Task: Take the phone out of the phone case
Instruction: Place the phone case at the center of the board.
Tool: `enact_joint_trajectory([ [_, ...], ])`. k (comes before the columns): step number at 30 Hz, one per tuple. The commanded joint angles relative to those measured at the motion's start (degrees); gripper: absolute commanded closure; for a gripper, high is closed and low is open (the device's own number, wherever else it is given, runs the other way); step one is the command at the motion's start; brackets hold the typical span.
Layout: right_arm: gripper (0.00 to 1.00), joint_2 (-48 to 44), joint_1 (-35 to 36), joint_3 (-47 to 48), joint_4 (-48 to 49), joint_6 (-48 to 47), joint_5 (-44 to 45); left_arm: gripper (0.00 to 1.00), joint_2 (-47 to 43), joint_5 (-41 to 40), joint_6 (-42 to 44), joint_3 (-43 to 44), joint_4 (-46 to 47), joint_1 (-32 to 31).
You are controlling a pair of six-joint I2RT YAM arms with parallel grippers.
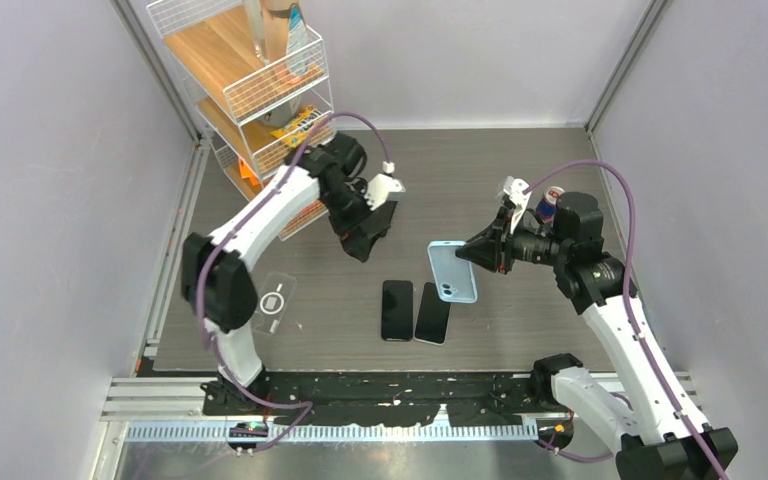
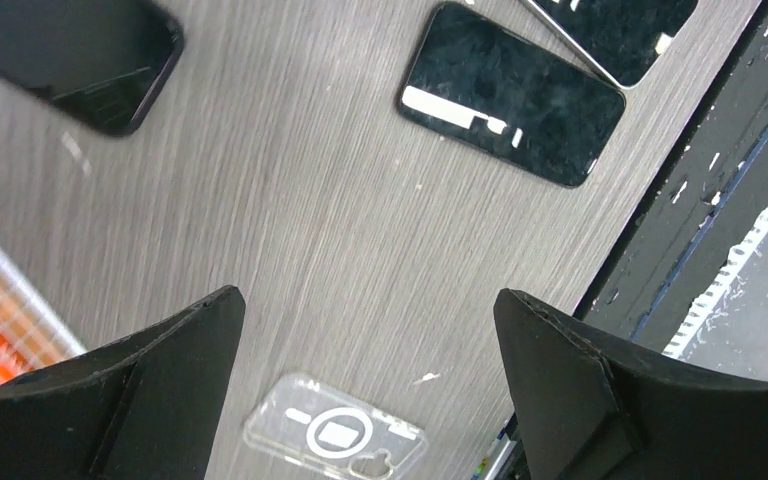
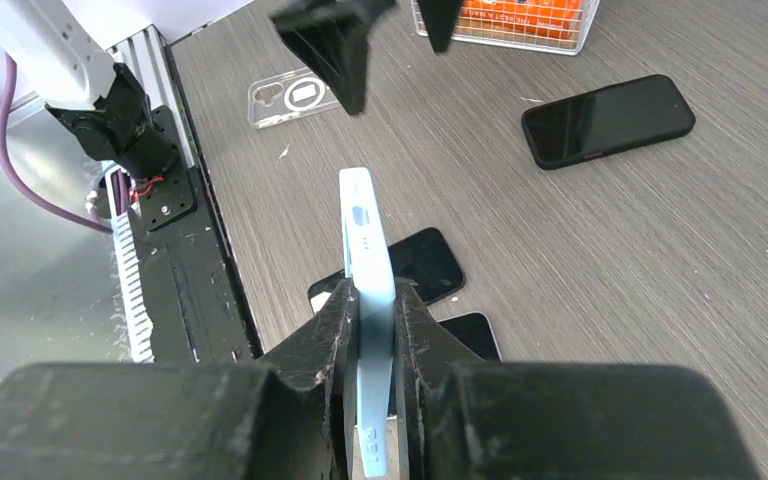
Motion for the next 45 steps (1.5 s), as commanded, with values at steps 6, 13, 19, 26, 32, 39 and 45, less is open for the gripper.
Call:
enact_joint_trajectory([
  [6,0.94,5.41,4.65,0.76,9.48,6.25,4.08,0.00,-26.81,-3.31,-3.92,-16.82,13.04,3.70],
  [13,0.95,17.12,14.83,2.77,20.10,14.76,9.50,0.00,-42.65,-9.07,-1.73,-26.18,18.09,4.02],
  [19,0.94,28.88,22.54,4.45,35.05,28.47,13.61,0.01,-49.54,-14.49,-1.43,-26.86,18.81,4.10],
  [26,0.94,45.32,27.59,7.67,51.46,46.03,17.75,0.00,-54.39,-18.01,-0.88,-29.58,22.10,4.66],
  [32,0.95,57.38,31.26,11.06,60.21,58.11,19.90,0.00,-57.67,-19.73,-0.75,-33.04,25.67,5.33],
  [39,0.95,67.60,35.16,13.40,67.19,67.81,20.72,0.00,-58.87,-20.63,-1.22,-34.61,25.59,5.42],
  [45,0.95,73.20,36.98,13.62,71.99,72.67,21.45,0.00,-59.42,-19.70,-2.52,-34.70,25.44,5.59],
])
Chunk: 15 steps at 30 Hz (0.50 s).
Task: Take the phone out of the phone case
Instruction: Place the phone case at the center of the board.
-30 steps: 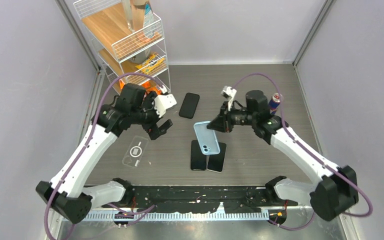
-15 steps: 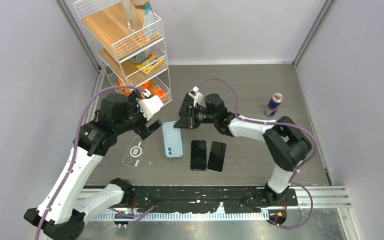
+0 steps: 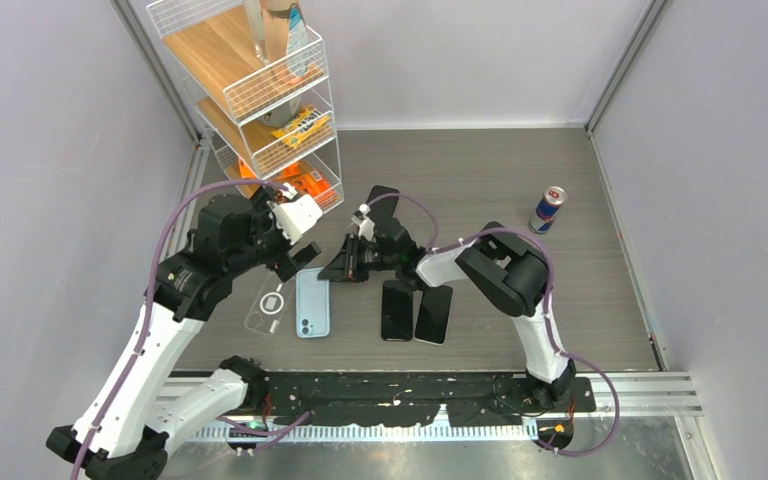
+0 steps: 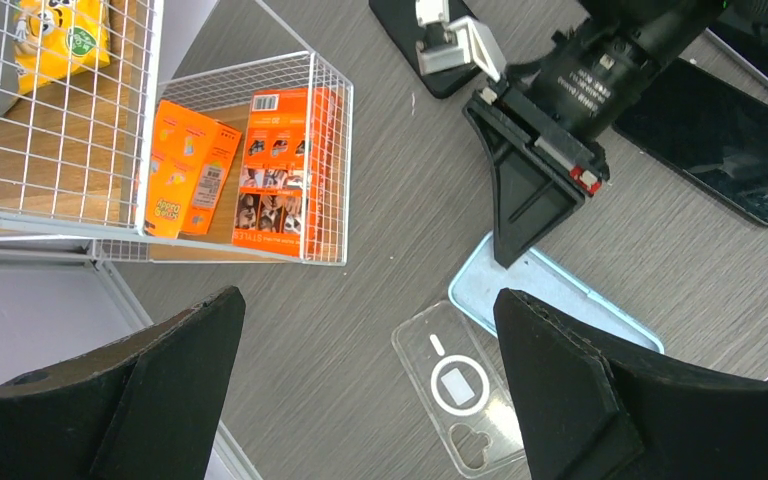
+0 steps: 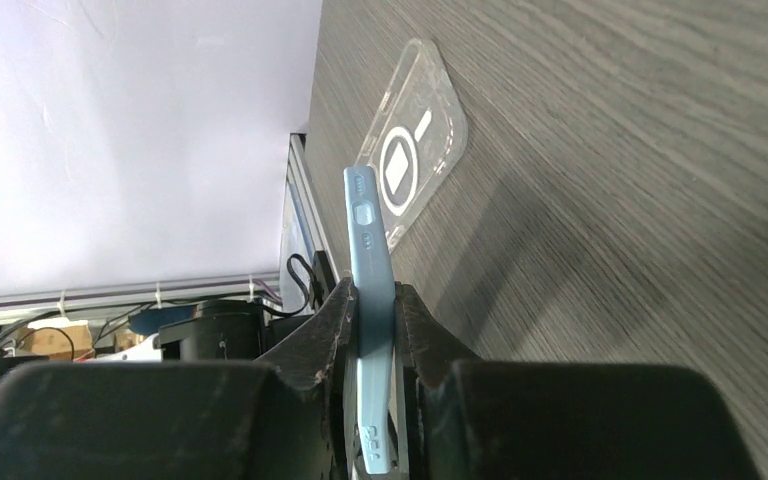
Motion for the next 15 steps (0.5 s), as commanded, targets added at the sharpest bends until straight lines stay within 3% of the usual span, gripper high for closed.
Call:
enact_joint_trajectory([
  [1,0.95,2.37,1.26,2.47,8.59,6.16,1.28,0.00,-1.06,0.20,-1.24,-0.12,2.59,0.56],
  [15,0.95,5.92,1.43,2.70,9.07,5.58,2.32,0.00,-1.67,0.75,-1.56,-0.99,2.20,0.75],
])
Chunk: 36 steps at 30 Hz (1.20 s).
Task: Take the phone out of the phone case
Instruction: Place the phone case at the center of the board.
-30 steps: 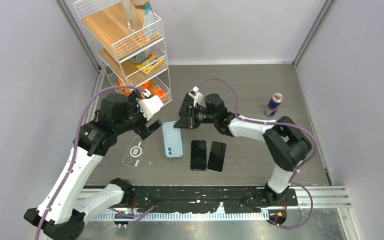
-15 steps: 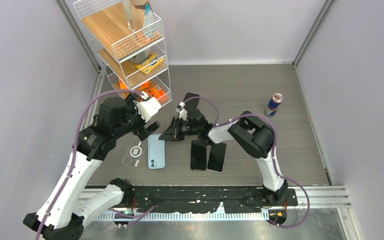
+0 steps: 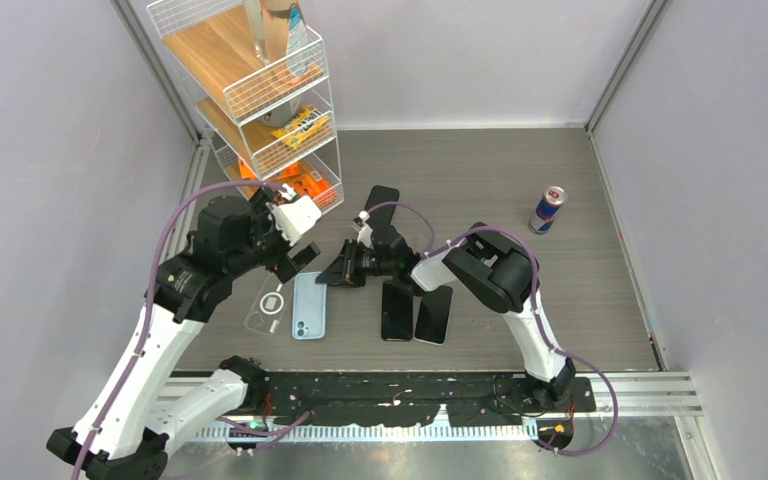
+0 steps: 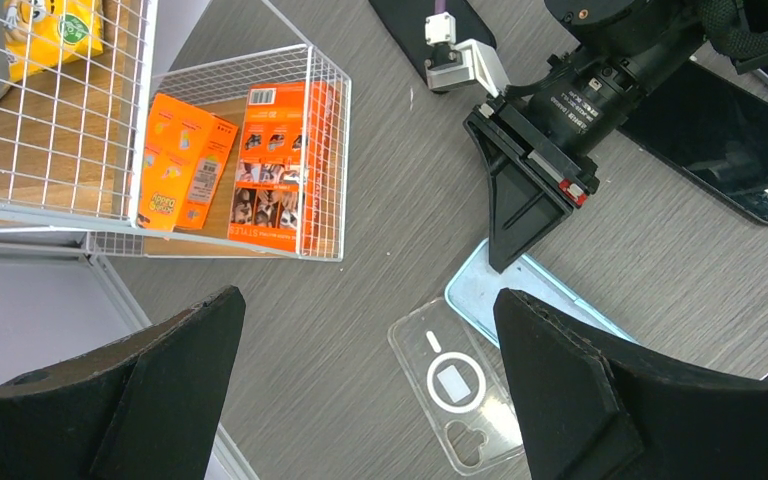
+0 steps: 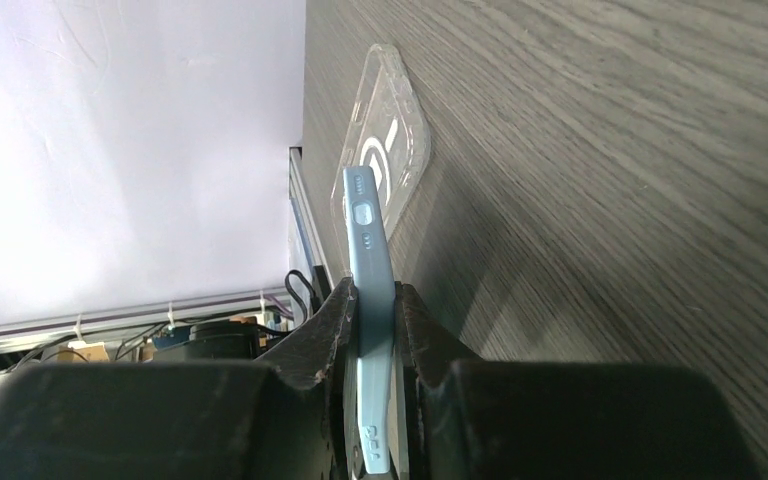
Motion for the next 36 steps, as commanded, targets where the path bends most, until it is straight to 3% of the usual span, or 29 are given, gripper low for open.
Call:
enact_joint_trajectory([
  [1,0.95,-0.31,-0.15,1.93,3.17,-0.58,0.92,0.00,-1.14,0.67,-1.11,-0.18,1.87,0.38],
  [5,0.93,-0.21,-0.36,1.59,2.11,-2.12,1.03,0.00,-1.58,0.96,-1.11,-0.14,1.57,0.38],
  [11,0.70,-0.88,-0.40,1.19,0.22,-4.00,1.20,0.01,-1.89,1.46,-1.11,-0.50,1.67,0.38],
  [12,0.67,-0.97,-0.41,1.30,0.02,-4.39,1.10,0.01,-1.91,1.64,-4.58,-0.54,1.62,0.38],
  [13,0.63,-1.10,-0.41,1.42,-0.66,-4.66,1.07,0.00,-1.89,1.70,-1.55,-0.56,1.70,0.38],
  [20,0.50,-3.03,-0.78,2.30,-4.44,-8.42,1.03,0.01,-1.99,2.55,-1.28,-1.10,1.76,0.42],
  [28,0.36,-8.33,-0.94,6.11,-24.06,-22.38,4.99,0.01,-2.68,3.09,-1.29,-1.49,1.67,0.38],
  [36,0.22,-13.53,-0.40,8.67,-34.78,-32.32,10.73,0.01,-2.92,3.59,-1.67,-1.50,2.18,0.38],
])
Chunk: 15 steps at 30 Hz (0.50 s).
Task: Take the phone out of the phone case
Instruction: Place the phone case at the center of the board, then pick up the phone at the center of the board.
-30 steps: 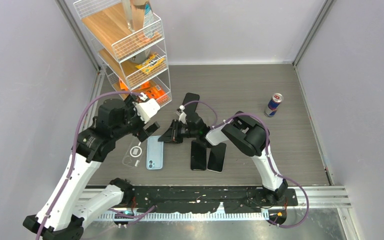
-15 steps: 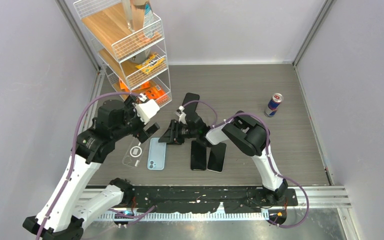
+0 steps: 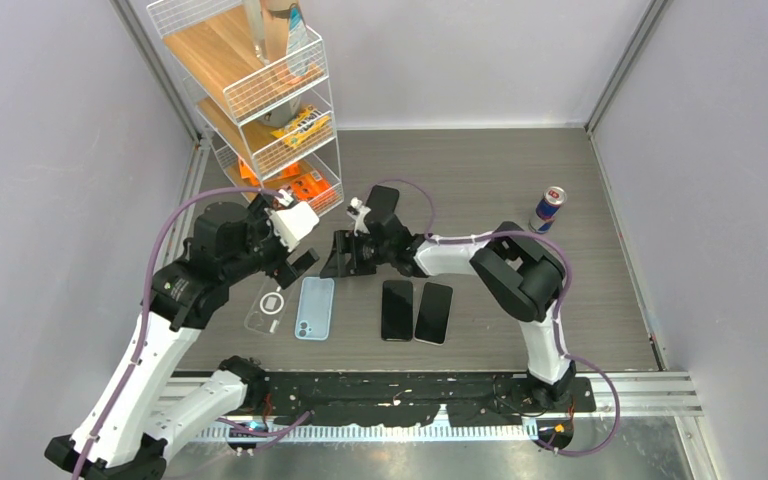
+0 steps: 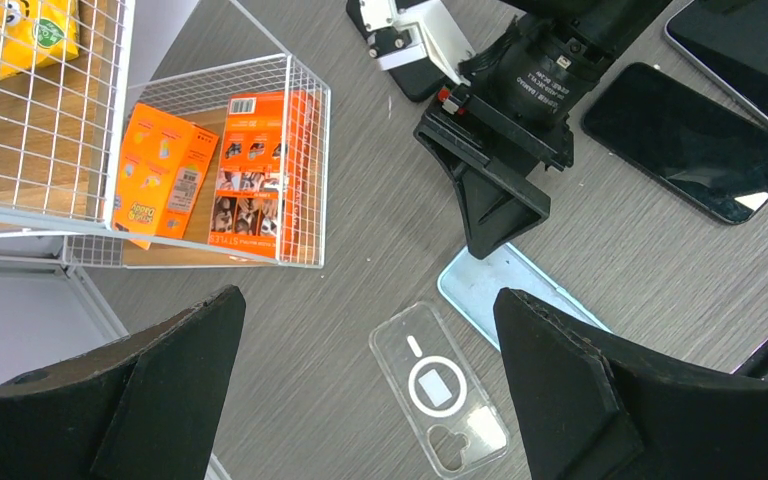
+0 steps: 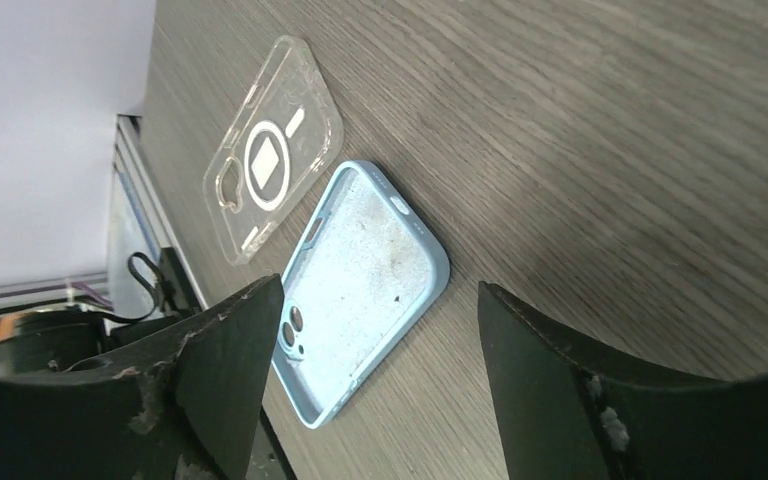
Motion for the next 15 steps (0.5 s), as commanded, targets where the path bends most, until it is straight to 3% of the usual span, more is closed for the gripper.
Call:
enact_joint_trajectory([
  [1,0.21,-5.69,0.45,3.01,-7.04,-9.01,4.99,0.01,-0.80,1.17,-0.81,0.06,2.31,0.33],
  [7,0.01,-11.01,0.60,5.02,-12.13,-17.72,9.64,0.01,-1.15,0.93,-1.78,-0.18,3.05,0.33],
  [15,0.05,-16.06,0.53,8.72,-21.14,-28.19,25.78,0.01,0.52,-0.24,-5.01,-2.76,7.63,0.33],
])
